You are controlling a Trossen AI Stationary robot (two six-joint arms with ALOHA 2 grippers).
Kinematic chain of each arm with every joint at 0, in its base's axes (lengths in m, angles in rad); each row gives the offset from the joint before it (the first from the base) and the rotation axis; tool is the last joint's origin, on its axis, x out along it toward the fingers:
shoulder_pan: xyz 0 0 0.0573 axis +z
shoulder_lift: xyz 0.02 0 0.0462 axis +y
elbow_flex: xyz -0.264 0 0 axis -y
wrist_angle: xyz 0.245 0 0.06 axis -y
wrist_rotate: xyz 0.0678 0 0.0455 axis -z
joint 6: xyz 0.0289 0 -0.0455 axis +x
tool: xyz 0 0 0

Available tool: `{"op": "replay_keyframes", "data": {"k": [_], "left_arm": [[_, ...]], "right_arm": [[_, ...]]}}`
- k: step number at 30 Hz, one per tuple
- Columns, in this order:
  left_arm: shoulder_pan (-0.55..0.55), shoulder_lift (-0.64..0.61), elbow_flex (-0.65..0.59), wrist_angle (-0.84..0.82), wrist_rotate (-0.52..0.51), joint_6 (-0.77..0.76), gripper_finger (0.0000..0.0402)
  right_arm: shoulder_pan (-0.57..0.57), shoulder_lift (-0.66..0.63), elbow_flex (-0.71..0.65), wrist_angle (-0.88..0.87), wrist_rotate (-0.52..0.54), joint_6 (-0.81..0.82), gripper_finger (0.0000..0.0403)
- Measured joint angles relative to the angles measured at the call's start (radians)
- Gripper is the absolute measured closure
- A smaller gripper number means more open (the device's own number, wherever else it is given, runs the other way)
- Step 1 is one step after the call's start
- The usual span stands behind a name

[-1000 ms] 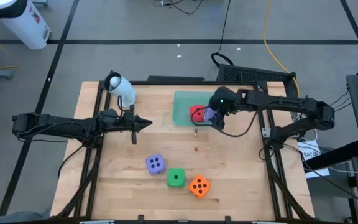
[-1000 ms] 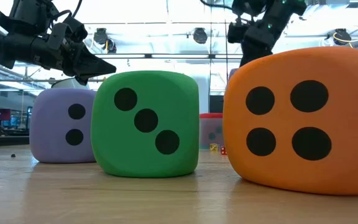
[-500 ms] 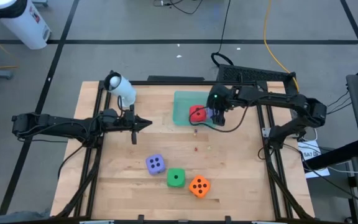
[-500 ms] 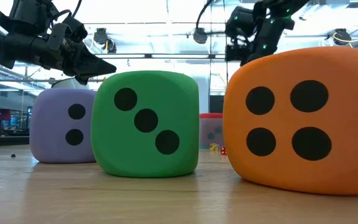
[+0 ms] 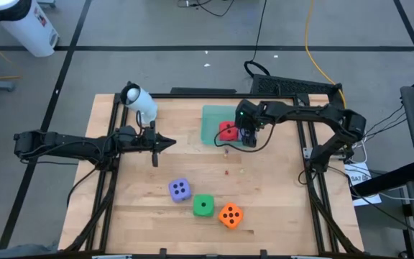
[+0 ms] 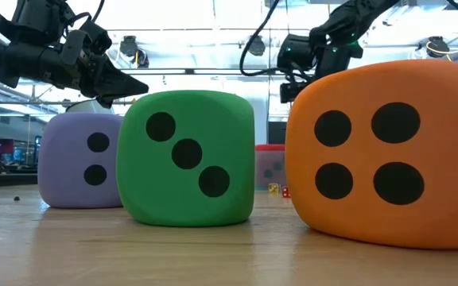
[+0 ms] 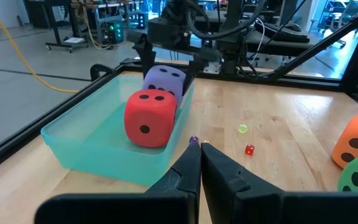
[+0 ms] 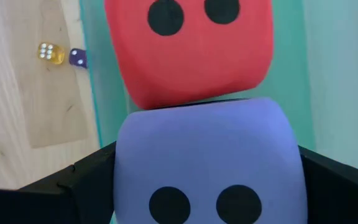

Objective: Pick & Place Dice
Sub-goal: Put the right large purple die into the blue bin

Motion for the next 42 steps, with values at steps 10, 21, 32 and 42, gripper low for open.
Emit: {"op": "replay_keyframes", "data": {"k": [10, 21, 32, 42], "left_arm": [[0.0, 0.0, 0.0, -0.001, 0.0, 0.0, 0.0378], [0.0, 0.0, 0.0, -0.001, 0.0, 0.001, 0.0378], [0.0, 0.0, 0.0, -0.001, 0.001, 0.001, 0.0378], [0.0, 0.0, 0.0, -0.001, 0.001, -0.004, 0.0378]], "right_arm": [[-0.001, -0.015, 0.01, 0.004, -0.144, 0.002, 0.0006], [-0.002, -0.019, 0.01, -0.009, -0.127, -0.001, 0.0003], [-0.001, -0.019, 0.01, -0.01, -0.073, 0.038, 0.0003], [-0.001, -0.019, 0.01, -0.005, -0.074, 0.05, 0.0003]]}}
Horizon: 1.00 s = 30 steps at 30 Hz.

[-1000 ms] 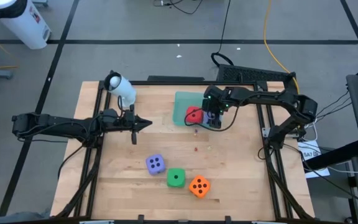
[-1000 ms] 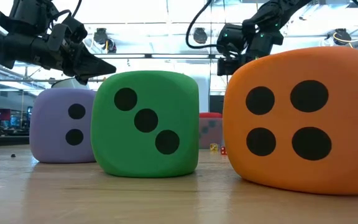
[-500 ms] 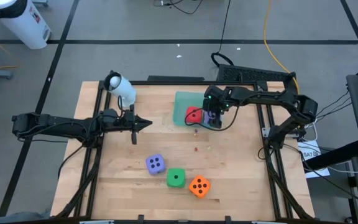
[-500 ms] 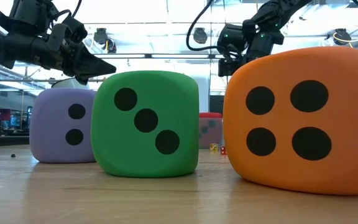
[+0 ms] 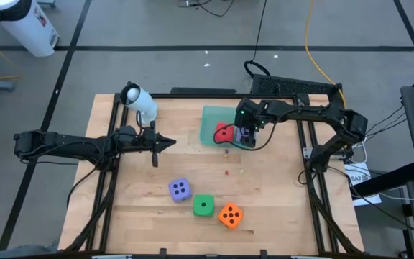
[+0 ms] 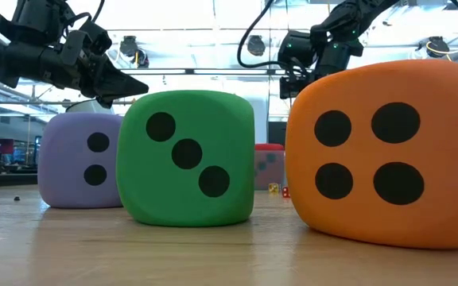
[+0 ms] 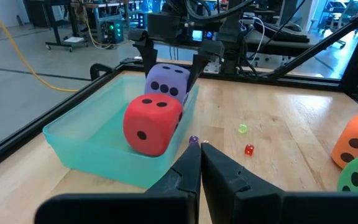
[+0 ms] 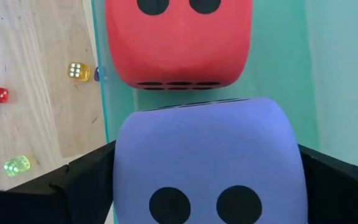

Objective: Pick & Place Dice
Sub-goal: Put the right large purple die into the blue bin

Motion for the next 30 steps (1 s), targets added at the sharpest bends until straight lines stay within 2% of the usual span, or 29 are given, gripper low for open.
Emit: {"op": "replay_keyframes", "data": {"k": [24, 27, 30], "left_arm": [[0.0, 0.0, 0.0, 0.0, 0.0, -0.005, 0.0378], [0.0, 0.0, 0.0, 0.0, 0.0, -0.005, 0.0378], [0.0, 0.0, 0.0, 0.0, 0.0, -0.009, 0.0378]], "right_arm": [[0.006, 0.0, 0.0, 0.013, -0.003, 0.012, 0.0007], [0.019, 0.0, 0.0, 0.013, -0.004, 0.002, 0.0014], [0.028, 0.0, 0.0, 0.013, -0.005, -0.002, 0.0039]]}}
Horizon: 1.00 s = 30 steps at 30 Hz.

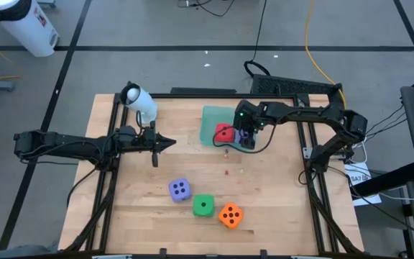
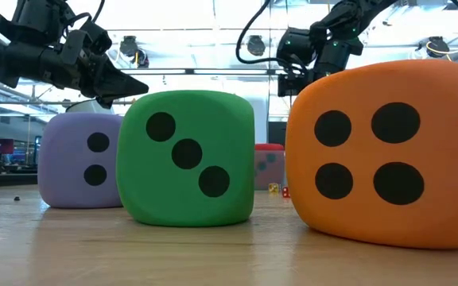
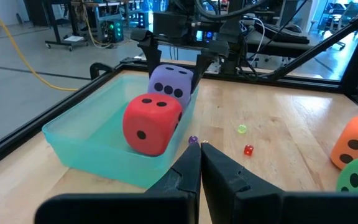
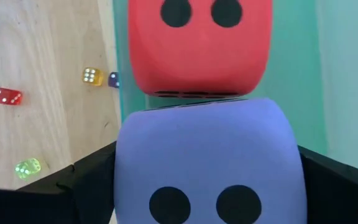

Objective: Pick & Place Dice
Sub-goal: Put the right large purple die into the blue bin

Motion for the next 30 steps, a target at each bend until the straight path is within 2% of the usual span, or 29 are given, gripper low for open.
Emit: {"op": "replay_keyframes", "data": {"k": [2, 14, 17, 21, 24, 26, 30], "left_arm": [[0.0, 0.0, 0.0, 0.0, 0.0, -0.004, 0.0378], [0.0, 0.0, 0.0, 0.0, 0.0, -0.005, 0.0378], [0.0, 0.0, 0.0, 0.0, 0.0, -0.005, 0.0378], [0.0, 0.0, 0.0, 0.0, 0.0, -0.005, 0.0378], [0.0, 0.0, 0.0, 0.0, 0.0, -0.005, 0.0378], [0.0, 0.0, 0.0, 0.0, 0.0, -0.005, 0.0378], [0.0, 0.0, 0.0, 0.0, 0.0, -0.005, 0.0378]], "right_arm": [[0.005, 0.0, 0.0, 0.0, 0.001, -0.004, 0.005], [0.005, 0.0, 0.0, 0.023, 0.006, 0.014, 0.005], [0.005, 0.0, 0.0, 0.024, -0.001, 0.017, 0.0022], [0.005, 0.0, 0.0, 0.006, -0.019, 0.005, 0.0043], [0.004, 0.001, 0.0, 0.002, -0.097, 0.014, 0.0024], [0.005, -0.004, 0.0, 0.006, -0.103, 0.025, 0.0014], [0.004, -0.021, 0.0, 0.005, -0.086, 0.011, 0.0019]]}}
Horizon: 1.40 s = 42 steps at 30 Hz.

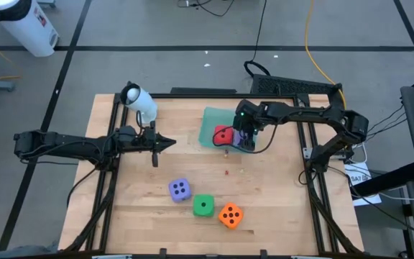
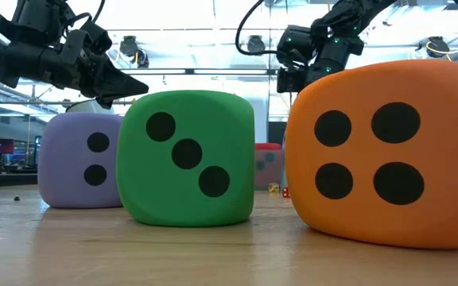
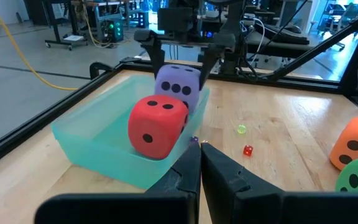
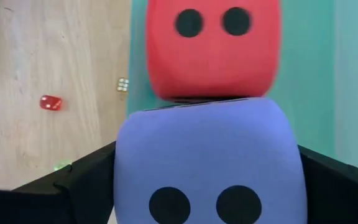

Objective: Pick & Place Dice
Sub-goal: Put the right large purple die into the blue bin

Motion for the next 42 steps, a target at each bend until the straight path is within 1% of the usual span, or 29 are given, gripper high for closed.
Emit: {"op": "replay_keyframes", "data": {"k": [2, 4, 10, 15, 19, 27, 29, 42], "left_arm": [[0.0, 0.0, 0.0, 0.0, 0.0, 0.0, 0.0378], [0.0, 0.0, 0.0, -0.001, 0.0, 0.0, 0.0378], [0.0, 0.0, 0.0, -0.002, 0.0, 0.002, 0.0378], [0.0, 0.0, 0.0, -0.002, 0.0, 0.004, 0.0378], [0.0, 0.0, 0.0, -0.002, 0.0, 0.002, 0.0378], [0.0, 0.0, 0.0, -0.002, 0.0, -0.013, 0.0378], [0.0, 0.0, 0.0, -0.002, 0.0, -0.014, 0.0378], [0.0, 0.0, 0.0, -0.003, 0.0, -0.013, 0.0378]], "right_arm": [[0.0, -0.023, 0.0, 0.001, 0.048, -0.017, 0.0011], [0.0, -0.056, 0.0, 0.003, 0.069, -0.036, 0.0008], [0.0, -0.171, 0.001, 0.022, 0.064, -0.044, 0.0005], [0.0, -0.225, 0.001, 0.022, 0.062, 0.016, 0.0005], [0.0, -0.236, 0.001, 0.033, 0.012, 0.06, 0.0005], [0.001, -0.237, 0.001, 0.101, 0.006, 0.106, 0.0006], [0.0, -0.237, 0.001, 0.12, -0.019, 0.119, 0.0006], [0.0, -0.237, 0.001, 0.113, -0.012, 0.131, 0.0006]]}}
